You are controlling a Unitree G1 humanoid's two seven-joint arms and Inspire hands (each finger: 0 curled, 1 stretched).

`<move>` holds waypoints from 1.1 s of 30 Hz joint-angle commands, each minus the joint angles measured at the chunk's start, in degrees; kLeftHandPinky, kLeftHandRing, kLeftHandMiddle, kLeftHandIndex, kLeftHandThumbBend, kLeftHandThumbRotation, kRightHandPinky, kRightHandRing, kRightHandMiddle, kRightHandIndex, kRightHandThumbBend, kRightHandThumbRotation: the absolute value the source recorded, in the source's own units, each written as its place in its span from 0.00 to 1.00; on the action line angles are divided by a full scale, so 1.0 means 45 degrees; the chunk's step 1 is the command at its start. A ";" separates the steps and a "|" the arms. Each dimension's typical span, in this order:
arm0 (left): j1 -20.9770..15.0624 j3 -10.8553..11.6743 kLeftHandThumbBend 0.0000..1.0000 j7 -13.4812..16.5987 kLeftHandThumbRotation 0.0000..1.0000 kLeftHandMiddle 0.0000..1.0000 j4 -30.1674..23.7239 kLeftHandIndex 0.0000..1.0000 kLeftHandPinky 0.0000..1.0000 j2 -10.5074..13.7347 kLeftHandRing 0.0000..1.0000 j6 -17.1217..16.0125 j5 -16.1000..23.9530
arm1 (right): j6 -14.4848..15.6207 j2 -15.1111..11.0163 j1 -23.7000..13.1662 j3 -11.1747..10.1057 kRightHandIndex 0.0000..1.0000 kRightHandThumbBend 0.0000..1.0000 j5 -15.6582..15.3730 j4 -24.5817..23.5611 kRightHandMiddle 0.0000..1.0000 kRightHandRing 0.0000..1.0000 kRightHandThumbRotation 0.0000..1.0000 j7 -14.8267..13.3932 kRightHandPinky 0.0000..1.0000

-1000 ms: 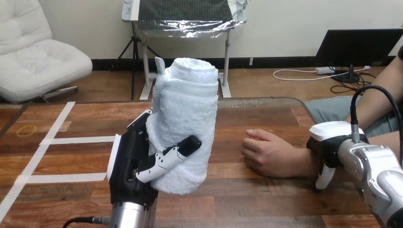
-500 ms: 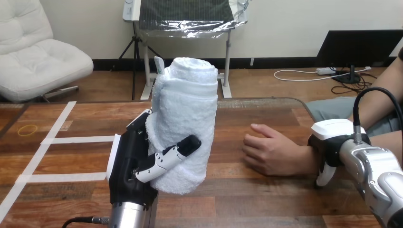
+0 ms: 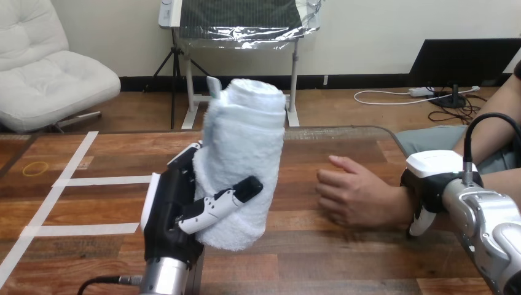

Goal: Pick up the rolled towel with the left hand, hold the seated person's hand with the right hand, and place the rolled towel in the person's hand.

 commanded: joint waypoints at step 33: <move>-0.4407 0.0663 0.80 -0.0126 0.13 0.42 0.4350 0.48 0.31 0.0226 0.37 0.0673 0.1165 | 0.0505 -0.0641 0.1029 -0.1258 0.39 0.67 0.1193 -0.2871 0.36 0.25 0.00 -0.0258 0.15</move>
